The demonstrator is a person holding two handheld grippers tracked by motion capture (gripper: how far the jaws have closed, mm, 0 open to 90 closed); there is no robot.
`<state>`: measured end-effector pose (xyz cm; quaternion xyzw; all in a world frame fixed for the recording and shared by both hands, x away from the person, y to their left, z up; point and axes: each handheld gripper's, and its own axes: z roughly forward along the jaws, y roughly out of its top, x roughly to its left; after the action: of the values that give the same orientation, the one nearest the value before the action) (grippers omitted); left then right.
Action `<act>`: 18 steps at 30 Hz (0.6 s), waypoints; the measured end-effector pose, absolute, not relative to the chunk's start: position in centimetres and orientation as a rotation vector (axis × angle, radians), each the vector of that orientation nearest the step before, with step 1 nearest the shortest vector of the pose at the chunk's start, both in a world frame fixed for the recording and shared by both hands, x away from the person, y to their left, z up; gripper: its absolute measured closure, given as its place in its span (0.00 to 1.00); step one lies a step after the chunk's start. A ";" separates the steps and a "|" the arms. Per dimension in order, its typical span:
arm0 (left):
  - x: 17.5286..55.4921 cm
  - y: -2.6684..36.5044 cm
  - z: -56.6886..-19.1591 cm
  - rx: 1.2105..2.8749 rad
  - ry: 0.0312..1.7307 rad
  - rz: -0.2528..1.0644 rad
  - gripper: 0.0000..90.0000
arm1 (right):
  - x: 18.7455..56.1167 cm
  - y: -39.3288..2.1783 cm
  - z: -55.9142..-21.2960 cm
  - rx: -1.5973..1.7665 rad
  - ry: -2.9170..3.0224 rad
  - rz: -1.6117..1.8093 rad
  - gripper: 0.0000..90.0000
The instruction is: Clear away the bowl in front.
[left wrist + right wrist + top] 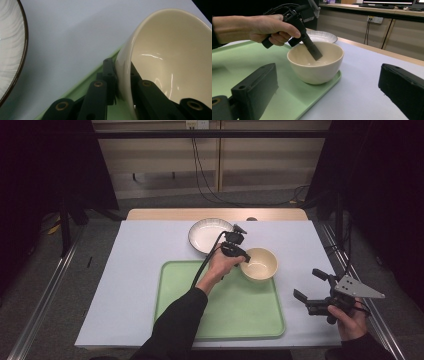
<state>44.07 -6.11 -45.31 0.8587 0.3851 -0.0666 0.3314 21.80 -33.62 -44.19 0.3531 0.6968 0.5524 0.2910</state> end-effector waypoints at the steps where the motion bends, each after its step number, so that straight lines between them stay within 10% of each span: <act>1: 44.2 -6.0 -45.3 2.253 1.000 -0.179 0.93 | 21.8 -33.6 -44.2 0.942 1.859 1.472 0.02; 18: 44.0 -6.4 -45.7 2.249 0.968 -0.175 0.88 | 21.8 -33.6 -44.2 0.933 1.861 1.476 0.02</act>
<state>44.03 -6.43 -45.67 0.8627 0.3714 -0.0672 0.3367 21.79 -33.61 -44.18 0.3499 0.6979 0.5534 0.2904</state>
